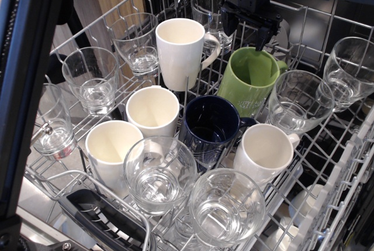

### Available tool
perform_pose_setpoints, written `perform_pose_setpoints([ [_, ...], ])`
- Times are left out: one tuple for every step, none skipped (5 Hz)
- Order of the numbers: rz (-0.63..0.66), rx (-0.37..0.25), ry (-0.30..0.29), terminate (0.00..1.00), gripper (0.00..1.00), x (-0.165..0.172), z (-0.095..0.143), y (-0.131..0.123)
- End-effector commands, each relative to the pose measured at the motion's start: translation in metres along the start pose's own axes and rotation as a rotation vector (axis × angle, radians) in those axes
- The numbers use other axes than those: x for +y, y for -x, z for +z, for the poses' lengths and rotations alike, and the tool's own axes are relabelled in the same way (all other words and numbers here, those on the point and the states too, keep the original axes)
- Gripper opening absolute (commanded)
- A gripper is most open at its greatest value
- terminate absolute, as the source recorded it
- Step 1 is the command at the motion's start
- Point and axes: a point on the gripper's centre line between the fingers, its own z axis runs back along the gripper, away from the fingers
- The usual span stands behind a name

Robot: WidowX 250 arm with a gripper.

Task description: Pick up any cup

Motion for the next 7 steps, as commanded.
perform_pose_setpoints([
  [0.032,-0.035,-0.031,0.00,1.00,0.006,-0.010,-0.015],
  [0.051,-0.027,-0.060,0.00,1.00,0.007,-0.025,-0.021],
  [0.065,-0.035,-0.090,0.00,1.00,0.015,-0.037,-0.028],
  [0.083,-0.019,-0.109,0.00,1.00,0.021,-0.049,-0.036],
  [0.081,-0.010,-0.096,0.00,0.00,0.024,-0.048,-0.038],
  [0.080,0.002,-0.093,0.00,0.00,0.023,-0.041,-0.037],
  [0.077,0.002,-0.075,0.00,0.00,0.024,-0.029,-0.038],
])
